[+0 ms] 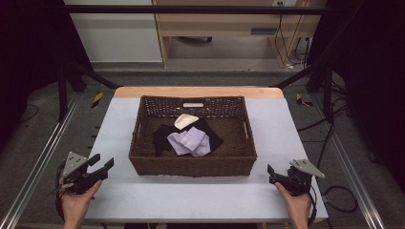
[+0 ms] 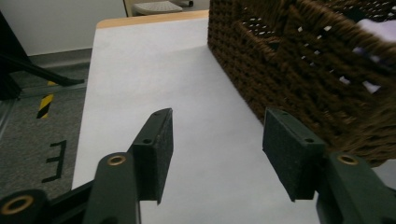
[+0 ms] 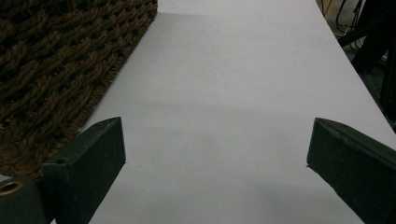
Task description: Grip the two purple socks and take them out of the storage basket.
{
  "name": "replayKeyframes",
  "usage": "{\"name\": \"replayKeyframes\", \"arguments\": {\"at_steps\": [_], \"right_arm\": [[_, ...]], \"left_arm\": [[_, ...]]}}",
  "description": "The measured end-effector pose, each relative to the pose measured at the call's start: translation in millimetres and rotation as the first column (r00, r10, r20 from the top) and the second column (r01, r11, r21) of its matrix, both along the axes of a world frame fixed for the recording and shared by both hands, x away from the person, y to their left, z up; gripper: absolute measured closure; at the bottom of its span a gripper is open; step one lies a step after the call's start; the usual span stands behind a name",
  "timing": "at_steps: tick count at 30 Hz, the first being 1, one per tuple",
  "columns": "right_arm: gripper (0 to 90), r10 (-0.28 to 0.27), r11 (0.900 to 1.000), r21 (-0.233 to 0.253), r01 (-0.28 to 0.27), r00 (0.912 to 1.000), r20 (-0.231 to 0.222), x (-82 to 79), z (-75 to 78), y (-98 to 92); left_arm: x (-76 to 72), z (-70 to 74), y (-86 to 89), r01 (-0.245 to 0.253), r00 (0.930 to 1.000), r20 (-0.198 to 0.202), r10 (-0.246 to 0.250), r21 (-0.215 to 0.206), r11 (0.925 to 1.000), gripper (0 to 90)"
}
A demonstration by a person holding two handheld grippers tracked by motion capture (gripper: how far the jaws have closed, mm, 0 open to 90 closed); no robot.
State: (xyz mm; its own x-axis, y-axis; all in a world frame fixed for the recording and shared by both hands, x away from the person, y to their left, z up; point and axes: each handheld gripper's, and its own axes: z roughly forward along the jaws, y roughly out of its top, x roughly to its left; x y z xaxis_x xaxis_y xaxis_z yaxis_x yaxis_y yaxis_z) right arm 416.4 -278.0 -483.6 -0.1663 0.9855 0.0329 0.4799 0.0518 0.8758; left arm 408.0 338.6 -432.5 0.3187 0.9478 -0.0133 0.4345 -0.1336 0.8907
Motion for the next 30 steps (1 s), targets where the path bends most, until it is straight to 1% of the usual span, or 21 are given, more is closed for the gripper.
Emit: {"name": "replayKeyframes", "arguments": {"at_steps": [1,3,4,5,8,11,12,13,15,16,17,20,21,22,23,25,26,28,29,30], "right_arm": [[4.7,-0.001,1.0,0.006,0.001,1.0,0.004,-0.1,0.1,0.0],[4.6,-0.005,1.0,0.01,0.005,0.9999,0.012,-0.2,0.2,0.1],[4.5,-0.014,1.0,0.021,0.014,0.9997,0.022,-0.1,-0.1,0.0],[4.4,-0.017,1.0,0.023,0.016,0.9996,0.022,-0.1,-0.2,-0.1],[4.2,-0.025,0.999,0.04,0.024,0.9993,0.028,-1.2,0.0,-0.8],[4.2,-0.028,0.999,0.042,0.026,0.999,0.035,-2.5,-0.1,-0.5],[4.2,-0.023,0.999,0.033,0.022,0.9991,0.035,-2.1,-0.4,0.2],[4.3,-0.02,0.999,0.029,0.019,0.9993,0.031,-1.7,-0.6,0.7],[4.4,-0.02,1.0,0.022,0.019,0.9994,0.028,-1.5,-0.6,1.9],[4.6,-0.017,1.0,0.017,0.017,0.9994,0.029,-1.4,-0.7,2.0],[4.6,-0.019,1.0,0.017,0.019,0.9993,0.031,-1.8,-0.6,2.2],[4.6,-0.021,1.0,0.021,0.021,0.9992,0.033,-2.3,-0.5,1.6],[4.7,-0.023,1.0,0.02,0.022,0.9993,0.031,-2.2,-0.7,1.7],[4.8,-0.022,1.0,0.019,0.021,0.9992,0.033,-2.2,-0.7,1.8],[4.8,-0.026,1.0,0.017,0.026,0.9991,0.035,-2.3,-0.8,2.2],[4.8,-0.026,1.0,0.015,0.025,0.999,0.036,-2.4,-0.9,2.8],[4.8,-0.026,1.0,0.015,0.025,0.999,0.036,-2.4,-0.9,2.8],[4.8,-0.021,1.0,0.01,0.021,0.9992,0.034,-2.2,-0.9,2.9],[4.9,-0.024,1.0,0.007,0.024,0.9991,0.035,-2.3,-0.9,3.1],[4.9,-0.024,1.0,0.007,0.024,0.9991,0.036,-2.3,-0.9,3.2]], "left_arm": [[-1.3,4.0,-2.3,0.006,0.9999,0.008,-0.006,-0.013,0.9999,41.2],[-2.2,6.2,-3.6,0.006,0.9999,0.012,-0.006,-0.021,0.9998,41.3],[-3.0,10.3,-5.6,0.007,0.9997,0.022,-0.007,-0.035,0.9993,40.8],[-3.2,12.1,-6.5,0.01,0.9997,0.023,-0.009,-0.046,0.9989,40.4],[-4.1,15.7,-9.4,0.015,0.9995,0.029,-0.013,-0.053,0.9985,38.8],[-3.7,19.2,-11.4,0.029,0.9993,0.023,-0.028,-0.042,0.9987,38.3],[-3.5,23.9,-12.8,0.029,0.999,0.035,-0.027,-0.038,0.9989,37.6],[-3.2,26.4,-13.3,0.028,0.9988,0.041,-0.026,-0.042,0.9987,37.8],[-3.2,31.1,-14.6,0.029,0.9984,0.049,-0.027,-0.047,0.9985,37.8],[-3.2,31.1,-14.6,0.029,0.9984,0.049,-0.027,-0.047,0.9985,37.8],[-2.9,35.0,-16.3,0.036,0.9979,0.056,-0.034,-0.045,0.9983,37.7],[-1.9,39.6,-18.1,0.043,0.9974,0.058,-0.041,-0.039,0.9983,37.3],[-1.3,44.0,-19.6,0.051,0.9967,0.065,-0.048,-0.035,0.9981,37.3],[-1.3,44.0,-19.6,0.051,0.9967,0.065,-0.048,-0.035,0.9981,37.3],[-0.4,50.1,-21.4,0.058,0.9954,0.079,-0.055,-0.035,0.9977,37.2],[1.2,56.1,-23.8,0.068,0.9935,0.094,-0.064,-0.04,0.9969,37.1],[1.2,56.1,-23.8,0.068,0.9935,0.094,-0.064,-0.04,0.9969,37.1],[4.0,61.6,-26.9,0.076,0.9921,0.104,-0.071,-0.045,0.9961,37.1],[7.4,66.9,-30.8,0.081,0.9913,0.107,-0.076,-0.044,0.9957,37.1],[7.4,66.9,-30.8,0.081,0.9913,0.107,-0.076,-0.044,0.9957,37.1]]}}
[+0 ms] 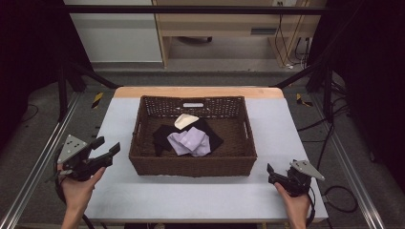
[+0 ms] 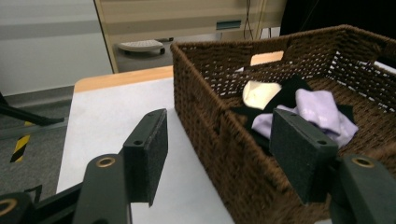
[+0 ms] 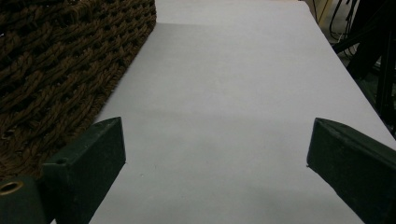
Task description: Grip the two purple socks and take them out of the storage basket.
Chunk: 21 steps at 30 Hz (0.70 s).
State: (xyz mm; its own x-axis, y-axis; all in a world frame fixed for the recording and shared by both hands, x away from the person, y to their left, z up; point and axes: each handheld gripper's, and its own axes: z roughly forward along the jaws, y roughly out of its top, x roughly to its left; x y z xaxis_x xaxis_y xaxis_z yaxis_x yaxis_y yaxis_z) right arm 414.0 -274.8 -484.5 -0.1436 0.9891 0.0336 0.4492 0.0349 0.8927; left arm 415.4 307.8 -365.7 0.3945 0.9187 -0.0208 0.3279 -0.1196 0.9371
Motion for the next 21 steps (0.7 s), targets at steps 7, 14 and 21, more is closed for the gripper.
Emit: {"name": "replayKeyframes", "arguments": {"at_steps": [7,14,21], "right_arm": [[5.0,0.004,1.0,-0.01,-0.004,1.0,-0.003,0.6,-0.3,0.8],[4.9,0.009,1.0,-0.01,-0.009,1.0,0.0,0.1,-0.2,0.8],[4.9,0.01,1.0,-0.011,-0.01,0.9999,-0.004,0.4,-0.2,1.5]], "left_arm": [[12.7,20.6,-22.1,0.036,0.9991,0.019,-0.037,0.021,0.9991,38.0],[30.8,36.0,-51.3,0.079,0.9965,0.026,-0.08,0.041,0.9961,39.6],[53.8,46.4,-79.5,0.1,0.9947,0.017,-0.101,0.072,0.9924,40.9]]}}
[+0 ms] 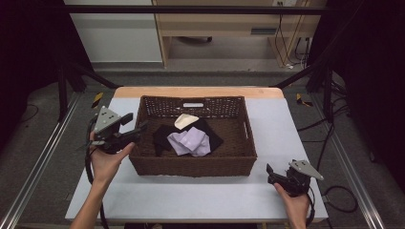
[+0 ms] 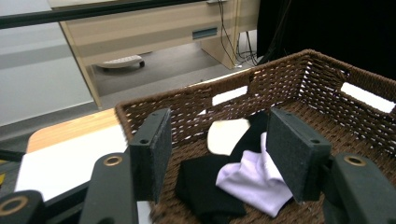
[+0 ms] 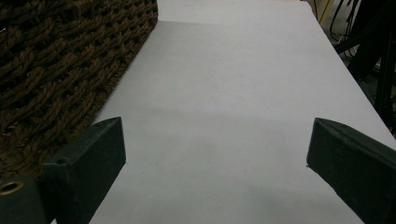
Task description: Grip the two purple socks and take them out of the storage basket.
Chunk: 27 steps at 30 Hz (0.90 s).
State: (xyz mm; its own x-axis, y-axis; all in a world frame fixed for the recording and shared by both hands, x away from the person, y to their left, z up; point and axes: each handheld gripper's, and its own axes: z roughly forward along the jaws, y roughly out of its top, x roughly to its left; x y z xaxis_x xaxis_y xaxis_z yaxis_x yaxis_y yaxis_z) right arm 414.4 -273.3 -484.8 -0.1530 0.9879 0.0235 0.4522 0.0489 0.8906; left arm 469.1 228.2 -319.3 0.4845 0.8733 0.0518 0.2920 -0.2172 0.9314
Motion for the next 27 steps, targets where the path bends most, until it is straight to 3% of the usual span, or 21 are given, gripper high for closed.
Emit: {"name": "replayKeyframes", "arguments": {"at_steps": [7,11,15,17,23,24,25,27], "right_arm": [[5.0,0.001,1.0,-0.006,-0.001,1.0,0.0,0.1,-0.1,0.2],[5.0,-0.001,1.0,-0.003,0.001,1.0,-0.002,-0.2,0.1,0.1],[5.1,0.0,1.0,-0.001,0.0,1.0,-0.002,0.0,-0.1,0.3],[5.1,0.0,1.0,-0.004,0.0,1.0,-0.003,0.3,-0.2,0.1],[5.1,0.002,1.0,0.001,-0.002,1.0,-0.003,0.1,0.0,-0.2],[5.0,0.001,1.0,0.002,-0.001,1.0,-0.001,0.1,-0.1,-0.2],[5.0,0.001,1.0,0.002,-0.001,1.0,-0.001,0.1,-0.1,-0.2],[5.0,0.005,1.0,-0.002,-0.005,1.0,-0.003,0.4,-0.3,-0.2]], "left_arm": [[24.7,-3.5,-28.4,0.015,0.9994,-0.031,-0.014,0.031,0.9994,40.9],[42.2,-9.2,-53.1,0.049,0.9978,-0.048,-0.045,0.068,0.9965,41.8],[50.8,-10.8,-66.1,0.071,0.9961,-0.059,-0.067,0.069,0.9951,43.1],[59.4,-13.7,-79.1,0.104,0.9917,-0.085,-0.097,0.075,0.9918,43.2],[71.8,-25.8,-99.0,0.117,0.9878,-0.113,-0.106,0.09,0.9891,43.3],[77.1,-33.0,-104.9,0.12,0.9832,-0.149,-0.105,0.097,0.988,43.6],[77.1,-33.0,-104.9,0.12,0.9832,-0.149,-0.105,0.097,0.988,44.2],[82.3,-44.1,-112.0,0.126,0.976,-0.192,-0.102,0.118,0.985,45.5]]}}
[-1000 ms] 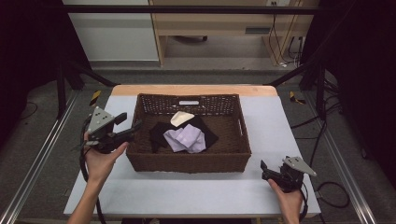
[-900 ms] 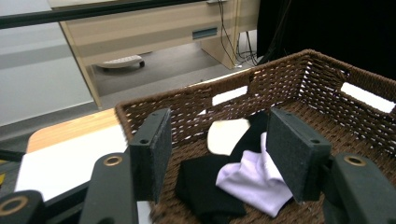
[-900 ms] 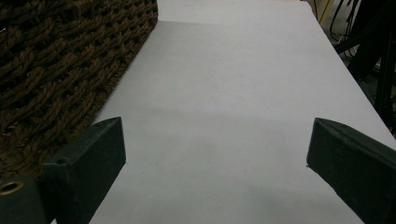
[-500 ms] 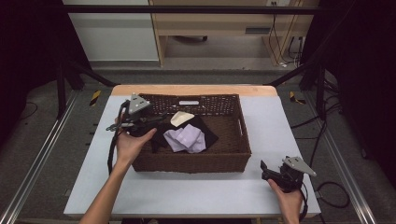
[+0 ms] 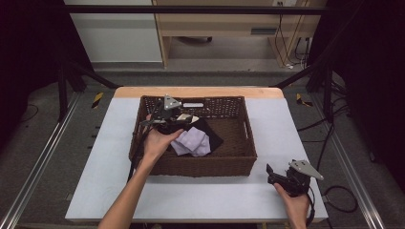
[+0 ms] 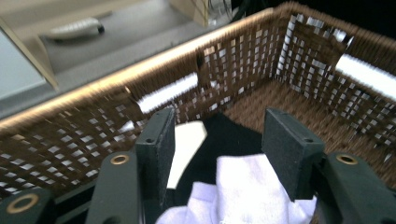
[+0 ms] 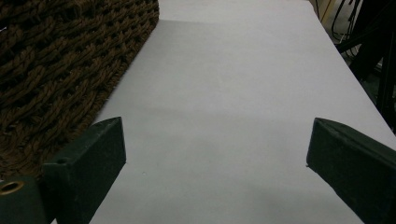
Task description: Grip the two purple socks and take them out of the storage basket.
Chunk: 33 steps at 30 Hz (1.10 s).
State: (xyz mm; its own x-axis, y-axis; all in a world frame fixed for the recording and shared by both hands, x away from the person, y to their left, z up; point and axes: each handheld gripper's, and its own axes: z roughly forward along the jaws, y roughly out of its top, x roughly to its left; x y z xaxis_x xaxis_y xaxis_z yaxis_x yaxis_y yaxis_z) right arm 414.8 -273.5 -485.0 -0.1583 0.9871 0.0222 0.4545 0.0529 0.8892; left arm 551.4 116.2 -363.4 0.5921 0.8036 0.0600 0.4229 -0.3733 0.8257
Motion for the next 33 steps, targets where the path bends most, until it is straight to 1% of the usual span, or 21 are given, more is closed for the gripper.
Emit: {"name": "replayKeyframes", "arguments": {"at_steps": [3,6,8,10,12,13,15,16,18,19,20,21,22,23,25,26,27,28,30,31,33], "right_arm": [[5.0,-0.001,1.0,0.0,0.001,1.0,0.0,0.0,0.0,0.2],[5.1,-0.002,1.0,0.005,0.002,1.0,0.003,-0.3,0.1,-0.2],[5.0,-0.003,1.0,0.006,0.003,1.0,0.002,-0.2,0.1,-0.4],[5.0,-0.004,1.0,0.006,0.004,1.0,0.002,-0.2,0.1,-0.4],[5.1,-0.002,1.0,0.006,0.002,1.0,0.002,-0.3,0.1,-0.3],[5.0,-0.001,1.0,0.006,0.001,1.0,0.003,-0.3,0.0,-0.2],[5.0,0.0,1.0,0.005,0.0,1.0,-0.001,-0.2,0.1,-0.3],[5.1,-0.002,1.0,0.003,0.002,1.0,-0.001,-0.1,0.1,-0.4],[5.1,-0.004,1.0,0.004,0.004,1.0,0.001,-0.2,0.1,-0.3],[5.1,-0.004,1.0,0.004,0.004,1.0,0.001,-0.2,0.1,-0.3],[5.0,-0.002,1.0,0.006,0.002,1.0,0.002,-0.3,0.1,-0.2],[5.1,-0.001,1.0,0.003,0.001,1.0,0.005,-0.5,0.1,-0.1],[5.1,-0.001,1.0,0.003,0.001,1.0,0.005,-0.5,0.1,-0.1],[5.0,0.001,1.0,0.007,-0.001,1.0,0.002,-0.3,0.1,-0.3],[5.1,-0.001,1.0,0.011,0.001,1.0,0.001,-0.2,0.1,-1.1],[5.1,-0.001,1.0,0.016,0.001,1.0,-0.002,-0.2,0.2,-1.4],[5.0,0.001,1.0,0.016,-0.001,1.0,-0.002,-0.1,0.1,-1.8],[5.0,0.001,1.0,0.016,-0.001,1.0,-0.002,-0.1,0.1,-1.8],[5.0,0.001,1.0,0.011,-0.001,1.0,0.001,-0.1,0.0,-1.0],[5.1,0.002,1.0,0.012,-0.002,1.0,-0.001,0.0,0.0,-0.7],[5.1,0.001,1.0,0.011,-0.001,1.0,-0.003,0.1,0.0,-0.8]], "left_arm": [[2.1,-6.9,-3.4,-0.001,0.9999,-0.016,0.002,0.012,0.9999,45.6],[3.6,-16.0,-5.7,0.008,0.9996,-0.028,-0.008,-0.006,0.9999,45.0],[3.9,-21.0,-7.0,0.013,0.9993,-0.036,-0.013,-0.006,0.9999,45.9],[4.1,-23.7,-7.8,0.014,0.9991,-0.039,-0.014,-0.001,0.9999,46.5],[4.8,-29.5,-9.5,0.011,0.9988,-0.048,-0.01,0.024,0.9997,46.4],[5.2,-30.9,-9.9,0.009,0.9979,-0.065,-0.007,0.033,0.9994,45.9],[5.4,-31.9,-9.5,0.007,0.9978,-0.066,-0.005,0.031,0.9995,45.4],[5.3,-33.0,-9.8,0.004,0.9977,-0.068,-0.001,0.041,0.9992,45.4],[5.8,-35.1,-10.8,-0.001,0.9972,-0.075,0.007,0.074,0.9973,45.0],[5.8,-35.1,-10.8,-0.001,0.9972,-0.075,0.007,0.074,0.9973,44.6],[5.8,-36.1,-11.6,0.004,0.9966,-0.082,0.002,0.084,0.9965,44.6],[5.1,-38.8,-14.7,0.01,0.9959,-0.09,0.0,0.109,0.994,42.8],[5.1,-38.8,-14.7,0.01,0.9959,-0.09,0.0,0.109,0.994,42.7],[4.2,-42.3,-18.1,0.018,0.9958,-0.092,-0.004,0.158,0.9873,42.7],[4.2,-45.7,-20.8,0.016,0.9957,-0.093,0.002,0.185,0.9827,43.1],[4.5,-46.7,-21.3,0.018,0.995,-0.099,0.001,0.191,0.9815,43.7],[5.2,-47.9,-21.3,0.02,0.9942,-0.108,0.0,0.187,0.9821,44.3],[5.2,-47.9,-21.3,0.02,0.9942,-0.108,0.0,0.187,0.9821,44.7],[7.0,-51.1,-20.8,0.029,0.9917,-0.129,-0.003,0.201,0.9792,45.3],[7.0,-51.1,-20.8,0.029,0.9917,-0.129,-0.003,0.201,0.9792,46.1],[8.0,-53.4,-20.8,0.037,0.99,-0.141,-0.007,0.214,0.9761,46.4]]}}
